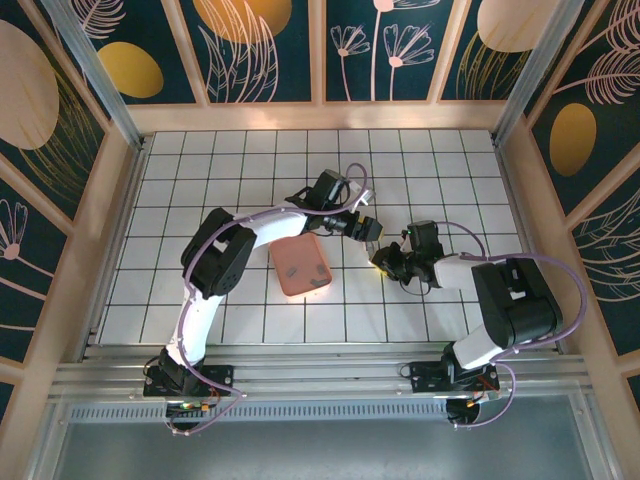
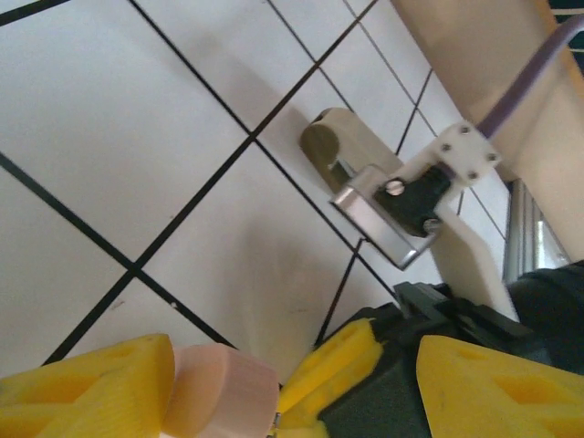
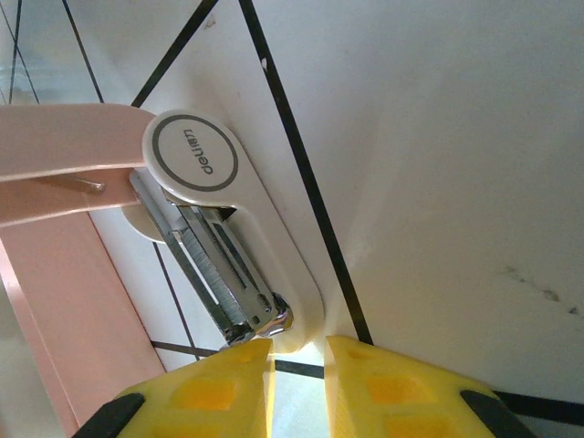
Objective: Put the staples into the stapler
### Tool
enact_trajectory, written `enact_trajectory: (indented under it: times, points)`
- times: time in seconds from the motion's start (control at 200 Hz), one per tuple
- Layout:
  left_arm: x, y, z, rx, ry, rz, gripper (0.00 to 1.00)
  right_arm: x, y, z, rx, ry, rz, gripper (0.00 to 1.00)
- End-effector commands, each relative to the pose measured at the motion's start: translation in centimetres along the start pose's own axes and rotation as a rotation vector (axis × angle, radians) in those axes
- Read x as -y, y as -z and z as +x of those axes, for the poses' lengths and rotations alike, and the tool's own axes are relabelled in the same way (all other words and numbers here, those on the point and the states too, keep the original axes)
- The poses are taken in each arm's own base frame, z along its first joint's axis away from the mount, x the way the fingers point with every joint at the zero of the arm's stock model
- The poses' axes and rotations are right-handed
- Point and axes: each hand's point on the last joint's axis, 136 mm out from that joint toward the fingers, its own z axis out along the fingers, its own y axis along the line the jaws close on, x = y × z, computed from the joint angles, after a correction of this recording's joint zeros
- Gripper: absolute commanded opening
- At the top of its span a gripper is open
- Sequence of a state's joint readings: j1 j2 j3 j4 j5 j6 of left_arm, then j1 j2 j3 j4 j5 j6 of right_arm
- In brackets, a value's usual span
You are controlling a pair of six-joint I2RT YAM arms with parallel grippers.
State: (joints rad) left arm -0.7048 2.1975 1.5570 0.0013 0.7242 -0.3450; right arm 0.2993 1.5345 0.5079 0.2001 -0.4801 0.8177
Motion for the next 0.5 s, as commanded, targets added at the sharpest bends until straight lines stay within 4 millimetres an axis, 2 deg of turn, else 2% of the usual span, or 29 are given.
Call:
enact_trajectory:
  times: [0.0,0.496]
  points:
    - [2.6,1.4,-1.3,0.031,-0.062,0.071,0.7,1.6,-0.7,-0.1,0.011,0.012,0.065,0.22]
    - [2.9,0.5,1.8,-0.044,-0.033,0.097,0.69,1.9,-0.5,-0.2,0.025,0.023,0.072,0.22]
